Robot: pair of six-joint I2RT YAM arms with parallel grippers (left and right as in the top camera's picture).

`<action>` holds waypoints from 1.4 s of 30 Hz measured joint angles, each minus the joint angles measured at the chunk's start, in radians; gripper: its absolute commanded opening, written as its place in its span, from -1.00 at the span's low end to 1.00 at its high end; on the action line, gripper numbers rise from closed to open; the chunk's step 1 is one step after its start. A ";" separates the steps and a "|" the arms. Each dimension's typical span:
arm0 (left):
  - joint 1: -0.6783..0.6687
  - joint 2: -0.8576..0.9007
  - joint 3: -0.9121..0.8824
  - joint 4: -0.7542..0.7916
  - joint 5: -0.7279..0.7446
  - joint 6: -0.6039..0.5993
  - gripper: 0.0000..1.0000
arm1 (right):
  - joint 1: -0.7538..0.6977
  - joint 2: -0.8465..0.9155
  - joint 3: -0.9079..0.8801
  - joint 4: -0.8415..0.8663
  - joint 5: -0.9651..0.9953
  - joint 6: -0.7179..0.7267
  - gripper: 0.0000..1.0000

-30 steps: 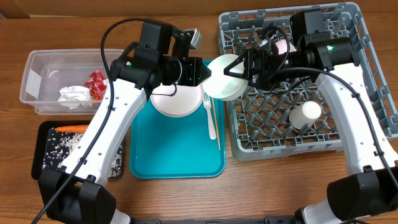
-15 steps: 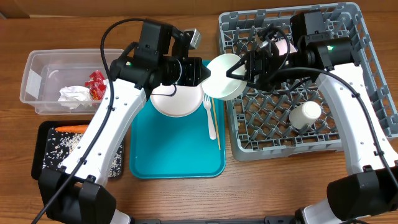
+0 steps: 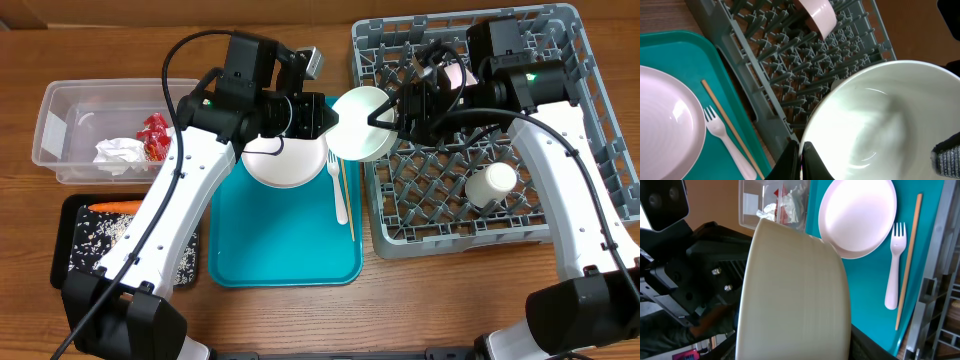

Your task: Sort waste into correct bins and load items into the dishwasher

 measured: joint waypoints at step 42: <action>0.085 -0.002 0.046 0.011 0.076 0.007 -0.08 | 0.000 0.000 0.000 0.004 0.031 -0.003 -0.02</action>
